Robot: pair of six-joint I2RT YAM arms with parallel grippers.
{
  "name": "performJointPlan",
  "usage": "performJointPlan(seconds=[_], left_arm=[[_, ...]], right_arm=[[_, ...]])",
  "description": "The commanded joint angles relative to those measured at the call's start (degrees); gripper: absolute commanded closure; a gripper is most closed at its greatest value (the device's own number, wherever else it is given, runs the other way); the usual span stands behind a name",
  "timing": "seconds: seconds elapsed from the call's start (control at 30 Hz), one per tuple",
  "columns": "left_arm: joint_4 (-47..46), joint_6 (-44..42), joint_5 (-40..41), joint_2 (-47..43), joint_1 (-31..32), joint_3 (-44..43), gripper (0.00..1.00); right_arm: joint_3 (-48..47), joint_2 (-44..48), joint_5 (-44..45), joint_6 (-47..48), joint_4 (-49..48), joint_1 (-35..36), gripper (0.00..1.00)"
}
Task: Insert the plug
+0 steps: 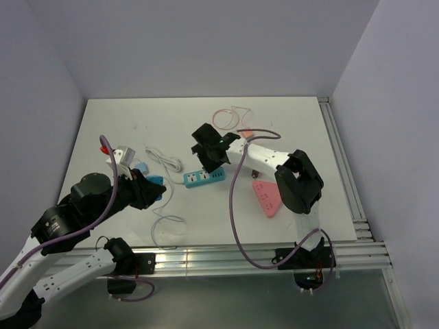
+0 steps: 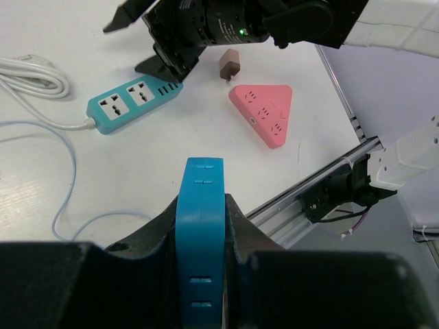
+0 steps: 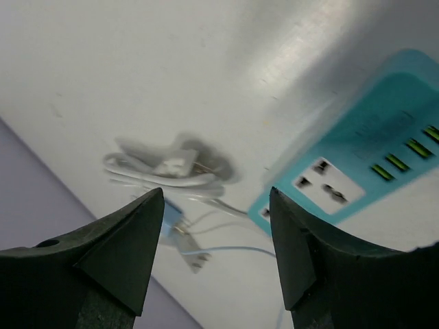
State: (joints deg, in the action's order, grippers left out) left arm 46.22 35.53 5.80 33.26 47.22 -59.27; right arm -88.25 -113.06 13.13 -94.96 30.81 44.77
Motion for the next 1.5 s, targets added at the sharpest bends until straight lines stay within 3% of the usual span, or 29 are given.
performJointPlan(seconds=[0.0,0.23,0.6,1.03,1.47], left_arm=[[-3.0,-1.3,-1.5,-0.3,-0.1,0.2,1.0],[-3.6,-1.5,-2.0,-0.6,-0.1,0.6,1.0],[-3.2,-1.8,-3.1,-0.7,-0.1,-0.5,1.0],[-4.6,-3.0,-4.5,-0.1,-0.1,0.5,1.0],[-4.3,-3.6,-4.2,0.4,0.0,0.3,1.0]], right_arm=[[0.6,2.0,-1.3,2.9,10.6,2.0,0.3],[4.0,8.4,-1.2,-1.8,15.2,3.6,0.32],[-6.8,-2.4,-1.6,-8.0,20.4,2.7,0.33],[-2.1,-0.9,0.1,-16.1,20.9,2.5,0.32],[-2.9,-5.4,0.4,-15.2,18.2,0.9,0.32]])
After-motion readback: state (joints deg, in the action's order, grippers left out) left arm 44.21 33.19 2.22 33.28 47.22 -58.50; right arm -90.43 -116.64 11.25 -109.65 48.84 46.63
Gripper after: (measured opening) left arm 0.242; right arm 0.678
